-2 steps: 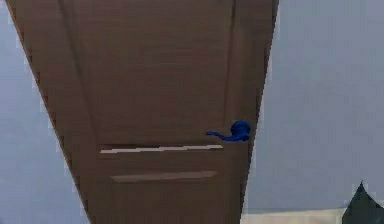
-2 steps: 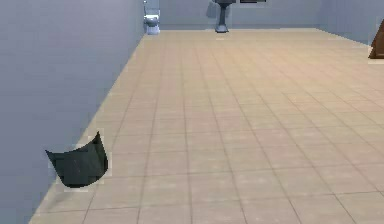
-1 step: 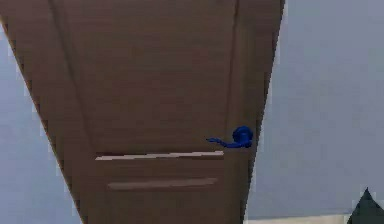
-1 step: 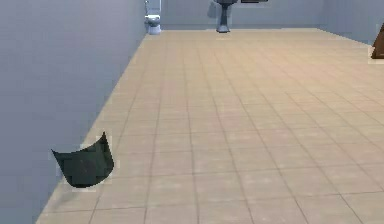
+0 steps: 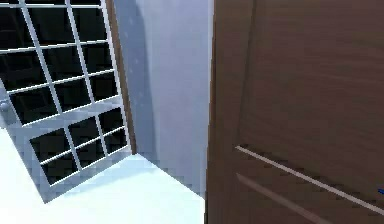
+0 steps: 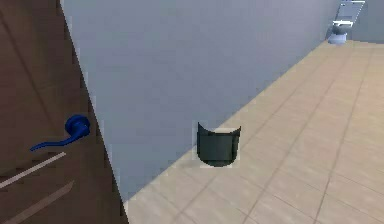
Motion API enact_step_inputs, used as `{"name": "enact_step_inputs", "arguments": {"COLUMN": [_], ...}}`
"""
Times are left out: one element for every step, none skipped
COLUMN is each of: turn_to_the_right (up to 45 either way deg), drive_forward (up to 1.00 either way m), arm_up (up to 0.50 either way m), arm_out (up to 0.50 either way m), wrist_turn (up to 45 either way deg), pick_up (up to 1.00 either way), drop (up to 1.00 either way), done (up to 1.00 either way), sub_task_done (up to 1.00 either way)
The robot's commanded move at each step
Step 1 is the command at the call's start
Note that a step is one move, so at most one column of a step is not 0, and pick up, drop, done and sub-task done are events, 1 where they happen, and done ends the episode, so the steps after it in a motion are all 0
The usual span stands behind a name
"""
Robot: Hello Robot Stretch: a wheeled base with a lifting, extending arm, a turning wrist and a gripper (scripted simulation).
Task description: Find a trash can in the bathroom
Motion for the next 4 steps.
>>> {"name": "enact_step_inputs", "arguments": {"turn_to_the_right": [-9.0, 0.0, -39.0, 0.0], "drive_forward": [0.0, 0.5, 0.0, 0.3], "arm_up": [0.0, 0.0, 0.0, 0.0], "arm_out": [0.0, 0.0, 0.0, 0.0], "wrist_turn": [0.0, 0.0, 0.0, 0.0], "pick_up": [0.0, 0.0, 0.0, 0.0], "drop": [0.0, 0.0, 0.0, 0.0], "done": [0.0, 0.0, 0.0, 0.0], "sub_task_done": [0.0, 0.0, 0.0, 0.0]}}
